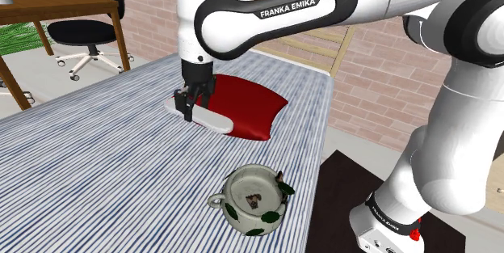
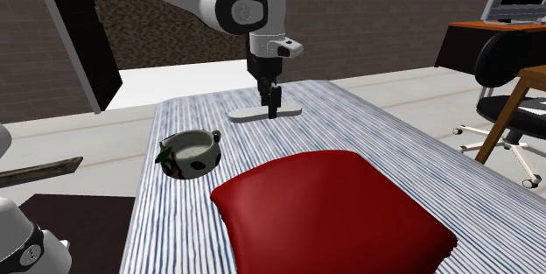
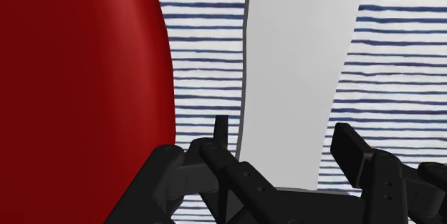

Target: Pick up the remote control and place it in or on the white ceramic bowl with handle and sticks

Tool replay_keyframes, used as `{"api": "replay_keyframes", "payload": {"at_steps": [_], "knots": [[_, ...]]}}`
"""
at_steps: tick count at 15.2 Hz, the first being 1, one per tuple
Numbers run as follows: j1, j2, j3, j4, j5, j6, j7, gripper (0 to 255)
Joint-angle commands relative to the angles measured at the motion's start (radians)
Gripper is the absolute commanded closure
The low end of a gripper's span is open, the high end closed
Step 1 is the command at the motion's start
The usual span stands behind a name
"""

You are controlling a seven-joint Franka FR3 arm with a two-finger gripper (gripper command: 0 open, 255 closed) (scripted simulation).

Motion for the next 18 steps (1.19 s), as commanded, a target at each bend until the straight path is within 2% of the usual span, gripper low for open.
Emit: {"api": "replay_keyframes", "payload": {"at_steps": [1, 10, 17, 18], "knots": [[-0.001, -0.075, 0.009, -0.094, 0.022, 0.023, 0.005, 255], [0.038, -0.396, 0.051, -0.456, 0.140, 0.082, 0.032, 255], [0.114, -0.644, 0.083, -0.673, 0.245, 0.064, 0.068, 255], [0.114, -0.639, 0.084, -0.683, 0.245, 0.078, 0.069, 255]]}}
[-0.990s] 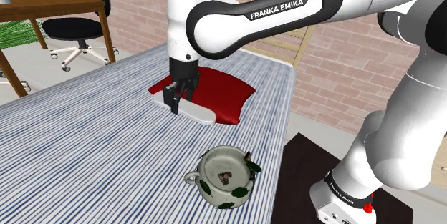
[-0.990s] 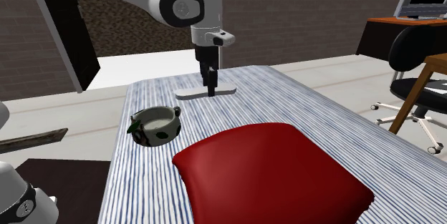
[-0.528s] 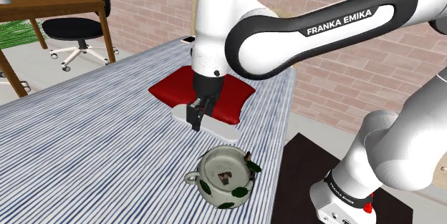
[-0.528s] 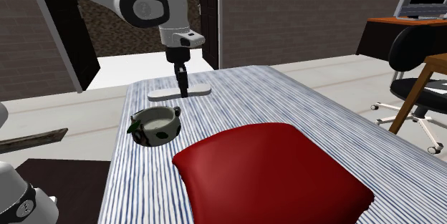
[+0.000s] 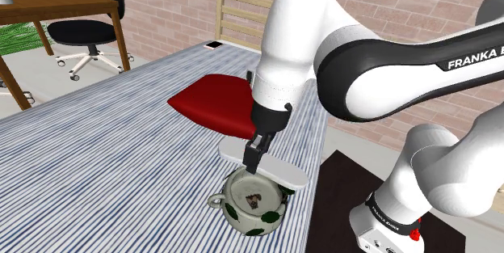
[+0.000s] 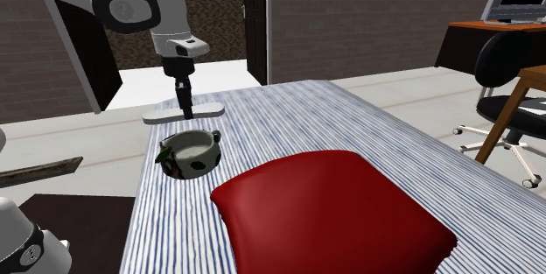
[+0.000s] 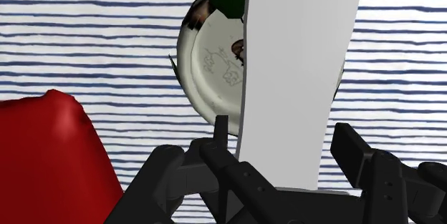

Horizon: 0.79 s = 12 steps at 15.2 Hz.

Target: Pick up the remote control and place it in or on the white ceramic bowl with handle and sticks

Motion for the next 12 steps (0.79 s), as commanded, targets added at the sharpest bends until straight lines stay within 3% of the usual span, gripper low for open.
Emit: {"api": "replay_keyframes", "payload": {"at_steps": [1, 12], "knots": [[0.008, -0.009, 0.008, -0.027, 0.009, 0.020, 0.007, 255], [0.004, 0.068, 0.035, -0.119, 0.005, 0.186, 0.016, 255]]}}
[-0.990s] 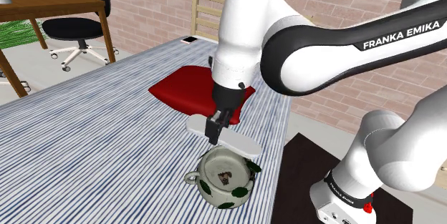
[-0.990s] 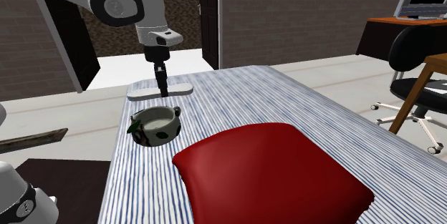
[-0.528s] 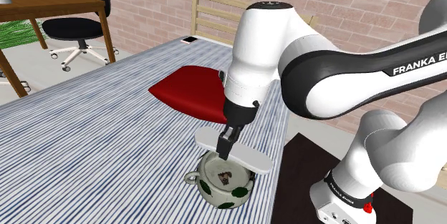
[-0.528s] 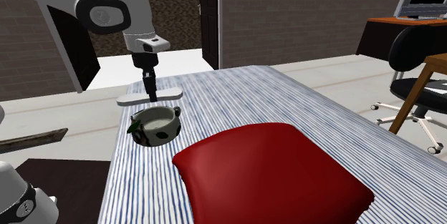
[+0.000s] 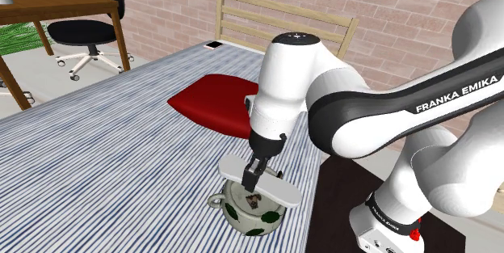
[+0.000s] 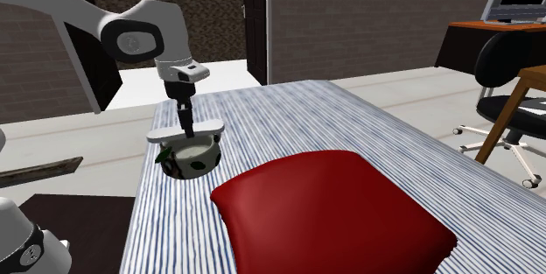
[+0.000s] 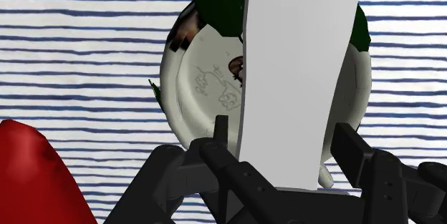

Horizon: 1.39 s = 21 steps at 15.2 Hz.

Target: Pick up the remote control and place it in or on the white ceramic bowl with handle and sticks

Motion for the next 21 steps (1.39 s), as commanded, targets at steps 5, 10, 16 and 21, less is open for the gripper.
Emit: {"api": "replay_keyframes", "payload": {"at_steps": [5, 10, 16, 21], "knots": [[-0.002, 0.022, 0.006, -0.014, -0.004, 0.037, 0.003, 255], [-0.002, 0.022, 0.005, -0.014, -0.004, 0.037, 0.003, 0], [-0.001, -0.001, -0.001, 0.003, -0.001, -0.003, -0.001, 0], [0.001, -0.053, -0.020, 0.058, 0.003, -0.109, -0.009, 0]]}}
